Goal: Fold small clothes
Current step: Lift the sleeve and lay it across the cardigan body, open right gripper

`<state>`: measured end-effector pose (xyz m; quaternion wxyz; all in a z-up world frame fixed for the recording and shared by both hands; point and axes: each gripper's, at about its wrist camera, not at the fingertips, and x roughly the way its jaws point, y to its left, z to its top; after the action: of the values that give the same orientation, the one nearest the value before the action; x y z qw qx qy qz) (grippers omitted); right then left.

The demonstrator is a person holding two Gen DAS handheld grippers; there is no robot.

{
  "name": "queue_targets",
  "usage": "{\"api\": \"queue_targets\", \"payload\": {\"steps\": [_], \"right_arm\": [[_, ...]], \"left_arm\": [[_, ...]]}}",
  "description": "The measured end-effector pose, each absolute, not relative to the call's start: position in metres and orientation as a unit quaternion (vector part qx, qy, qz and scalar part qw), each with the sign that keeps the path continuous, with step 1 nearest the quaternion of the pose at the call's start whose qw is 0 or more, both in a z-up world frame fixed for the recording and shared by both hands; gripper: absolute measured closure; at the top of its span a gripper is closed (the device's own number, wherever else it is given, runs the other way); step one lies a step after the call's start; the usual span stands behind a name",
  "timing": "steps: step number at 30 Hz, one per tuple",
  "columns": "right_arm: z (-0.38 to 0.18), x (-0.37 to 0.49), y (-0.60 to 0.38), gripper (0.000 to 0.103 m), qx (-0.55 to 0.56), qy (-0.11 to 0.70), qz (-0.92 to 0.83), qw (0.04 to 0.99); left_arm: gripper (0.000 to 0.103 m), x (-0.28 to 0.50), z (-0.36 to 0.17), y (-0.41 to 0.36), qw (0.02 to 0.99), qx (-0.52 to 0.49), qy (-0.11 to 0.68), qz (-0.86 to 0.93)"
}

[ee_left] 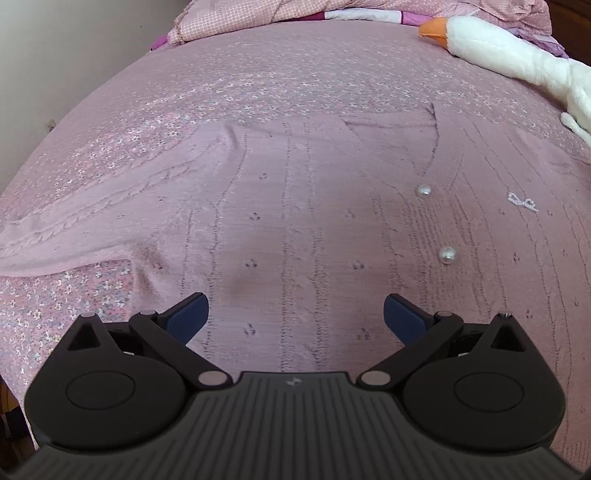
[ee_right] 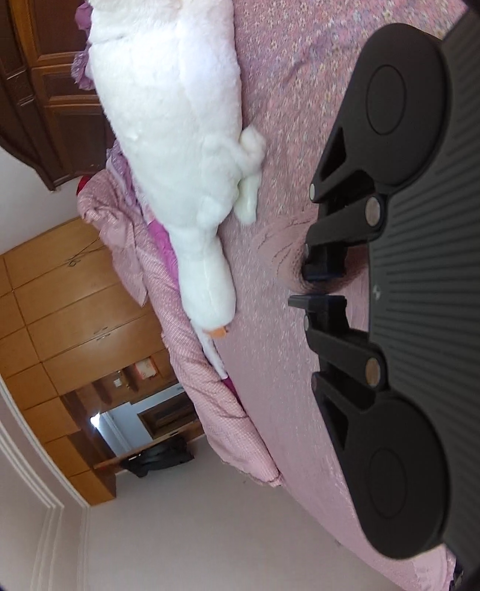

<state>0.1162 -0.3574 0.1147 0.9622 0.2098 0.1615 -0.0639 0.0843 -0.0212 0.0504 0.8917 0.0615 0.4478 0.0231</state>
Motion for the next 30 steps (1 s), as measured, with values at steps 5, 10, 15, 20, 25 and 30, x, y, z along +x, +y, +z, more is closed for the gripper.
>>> {"api": "queue_targets", "payload": {"steps": [5,10,15,20,25,30], "right_arm": [[0.119,0.124,-0.333,0.093,0.218,0.163,-0.029,0.962],[0.125,0.136,-0.3,0.093,0.206,0.166,0.0,0.964],[0.129,0.149,-0.271,0.093,0.198,0.171,0.028,0.965],[0.133,0.159,-0.236,0.093,0.189,0.169,0.061,0.966],[0.124,0.167,-0.197,0.093,0.17,0.184,0.094,0.964],[0.095,0.175,-0.162,0.093,0.158,0.236,0.107,0.953]], "left_arm": [[0.0,0.083,0.053,-0.01,0.894,0.059,0.443,0.032],[0.0,0.086,0.055,0.003,0.894,0.056,0.443,0.042],[0.0,0.088,0.055,0.013,0.892,0.053,0.447,0.045],[0.0,0.088,0.056,0.025,0.892,0.045,0.447,0.048],[0.0,0.088,0.056,0.038,0.894,0.039,0.444,0.057],[0.0,0.088,0.053,0.051,0.893,0.031,0.444,0.062]]}}
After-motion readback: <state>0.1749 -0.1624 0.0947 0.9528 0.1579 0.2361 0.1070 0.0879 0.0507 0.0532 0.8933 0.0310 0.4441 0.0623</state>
